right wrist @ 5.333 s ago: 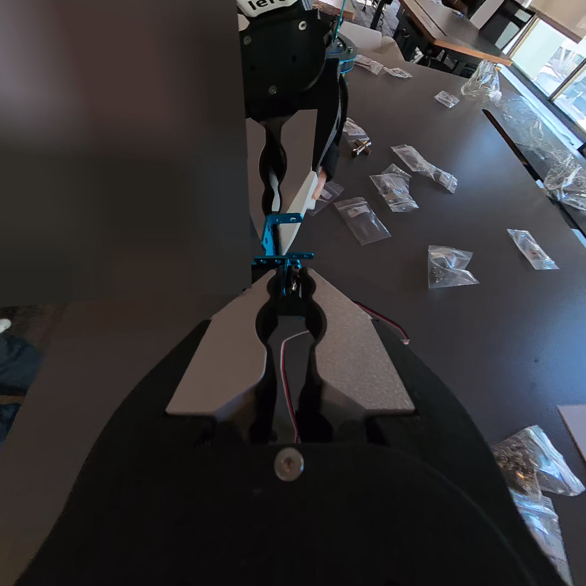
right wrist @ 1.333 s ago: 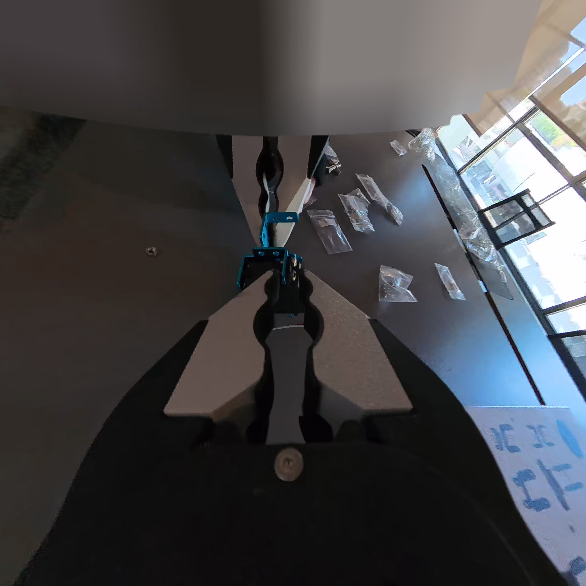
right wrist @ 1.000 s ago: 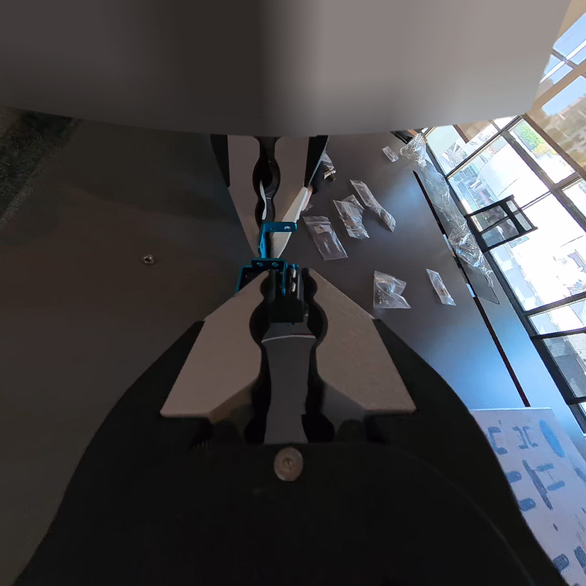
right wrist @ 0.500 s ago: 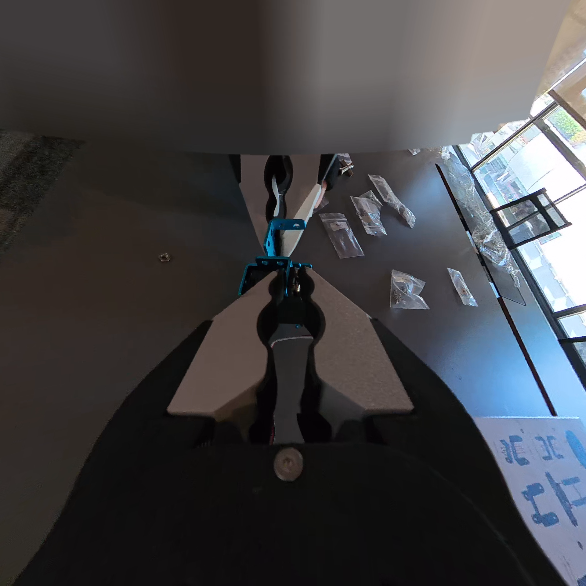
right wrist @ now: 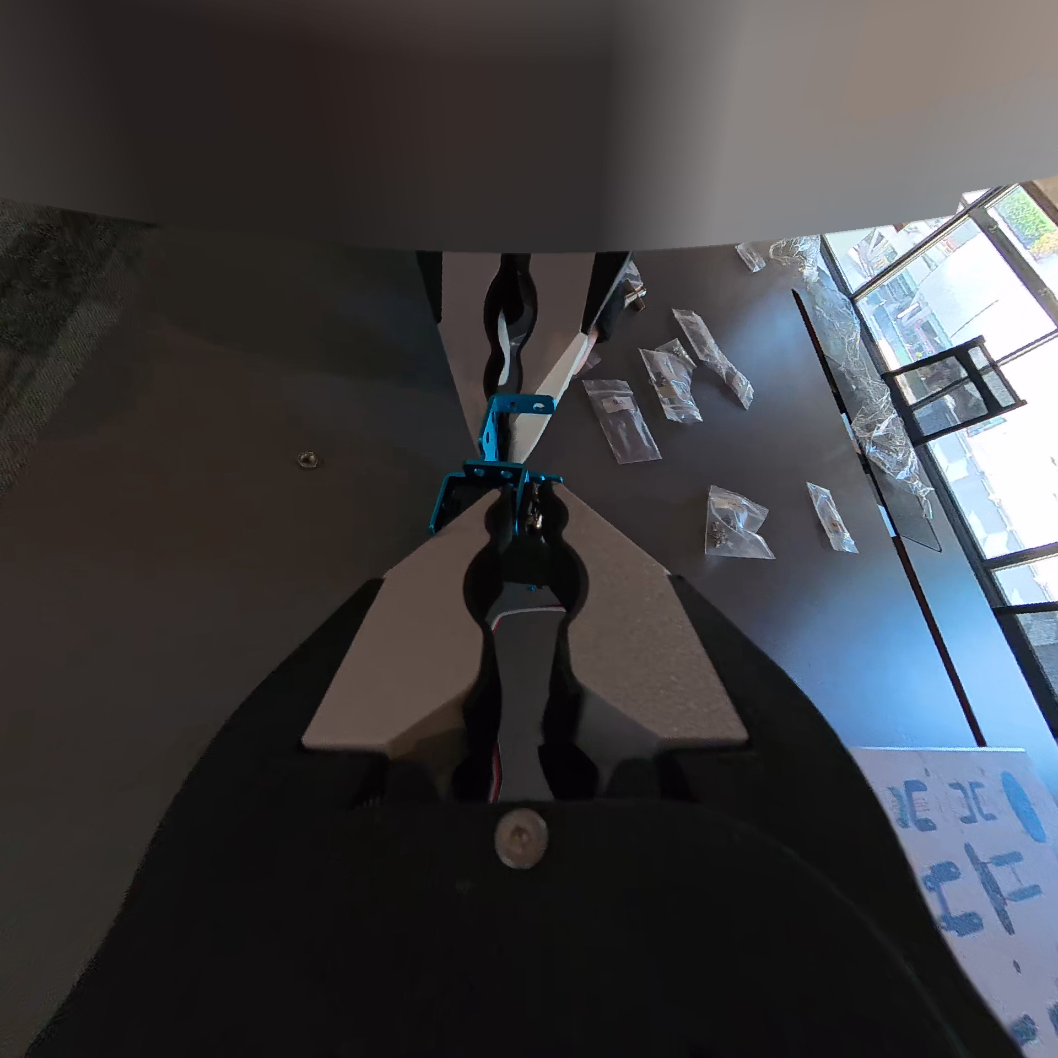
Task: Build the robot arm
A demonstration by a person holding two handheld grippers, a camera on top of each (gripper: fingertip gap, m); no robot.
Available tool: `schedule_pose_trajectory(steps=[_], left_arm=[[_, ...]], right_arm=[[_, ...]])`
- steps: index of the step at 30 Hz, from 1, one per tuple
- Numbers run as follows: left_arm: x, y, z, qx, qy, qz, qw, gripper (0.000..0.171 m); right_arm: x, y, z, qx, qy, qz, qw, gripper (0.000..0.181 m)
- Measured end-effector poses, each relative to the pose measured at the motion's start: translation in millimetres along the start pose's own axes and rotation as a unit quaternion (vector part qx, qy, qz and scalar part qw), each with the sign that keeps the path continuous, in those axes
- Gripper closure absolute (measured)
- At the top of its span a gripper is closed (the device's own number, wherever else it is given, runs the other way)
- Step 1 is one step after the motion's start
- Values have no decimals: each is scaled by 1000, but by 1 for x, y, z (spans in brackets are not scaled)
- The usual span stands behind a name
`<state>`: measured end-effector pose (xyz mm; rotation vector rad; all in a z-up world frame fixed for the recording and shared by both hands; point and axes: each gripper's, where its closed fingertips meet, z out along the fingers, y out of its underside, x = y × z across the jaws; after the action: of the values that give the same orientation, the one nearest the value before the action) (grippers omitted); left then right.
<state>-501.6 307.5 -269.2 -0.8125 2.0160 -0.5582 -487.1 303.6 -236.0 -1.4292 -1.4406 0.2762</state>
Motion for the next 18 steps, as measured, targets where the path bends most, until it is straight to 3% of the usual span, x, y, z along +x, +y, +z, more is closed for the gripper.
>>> schedule_pose_trajectory(steps=[4, 9, 18], left_arm=[[-1, 0, 0, 2, -1, -5, 1000, 170], [0, 0, 0, 4, -5, 1, 1000, 171], [0, 0, 0, 9, 0, -6, 1000, 170]], right_arm=[[3, 0, 0, 17, 6, -1, 1000, 171], [6, -1, -5, 31, -4, 21, 999, 157], [2, 5, -9, 12, -30, 25, 999, 171]])
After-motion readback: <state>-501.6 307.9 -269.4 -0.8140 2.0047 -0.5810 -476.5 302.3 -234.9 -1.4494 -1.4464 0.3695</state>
